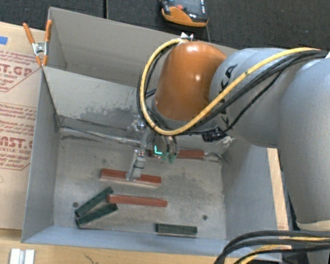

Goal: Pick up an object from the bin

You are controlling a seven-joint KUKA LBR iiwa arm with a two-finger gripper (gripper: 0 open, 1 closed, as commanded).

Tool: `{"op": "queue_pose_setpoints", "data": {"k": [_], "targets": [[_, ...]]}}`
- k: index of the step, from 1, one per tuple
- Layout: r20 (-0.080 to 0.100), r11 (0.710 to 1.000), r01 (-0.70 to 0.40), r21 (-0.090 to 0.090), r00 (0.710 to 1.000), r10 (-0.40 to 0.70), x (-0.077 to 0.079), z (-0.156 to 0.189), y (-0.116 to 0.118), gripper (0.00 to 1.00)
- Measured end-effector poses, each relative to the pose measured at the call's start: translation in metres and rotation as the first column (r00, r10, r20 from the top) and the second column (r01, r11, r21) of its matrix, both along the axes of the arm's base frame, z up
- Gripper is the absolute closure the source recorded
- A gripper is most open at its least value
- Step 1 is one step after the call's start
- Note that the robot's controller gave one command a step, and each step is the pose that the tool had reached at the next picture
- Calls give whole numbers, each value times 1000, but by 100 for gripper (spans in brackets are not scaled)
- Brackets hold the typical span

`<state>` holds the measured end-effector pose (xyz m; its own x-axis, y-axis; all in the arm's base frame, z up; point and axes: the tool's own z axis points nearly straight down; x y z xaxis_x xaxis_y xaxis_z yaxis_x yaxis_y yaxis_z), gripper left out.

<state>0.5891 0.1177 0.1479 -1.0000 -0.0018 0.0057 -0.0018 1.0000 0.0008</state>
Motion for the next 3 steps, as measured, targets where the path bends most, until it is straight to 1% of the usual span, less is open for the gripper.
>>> {"op": "queue_pose_setpoints", "data": {"k": [1, 2, 3], "targets": [[7, 1000, 1, 1, 1000, -1, 2, 4, 0, 0], [11, 999, 45, 2, 999, -45, -17, -52, -2, 0], [8, 997, 81, 1, 997, -81, -36, -77, 9, 100]]}}
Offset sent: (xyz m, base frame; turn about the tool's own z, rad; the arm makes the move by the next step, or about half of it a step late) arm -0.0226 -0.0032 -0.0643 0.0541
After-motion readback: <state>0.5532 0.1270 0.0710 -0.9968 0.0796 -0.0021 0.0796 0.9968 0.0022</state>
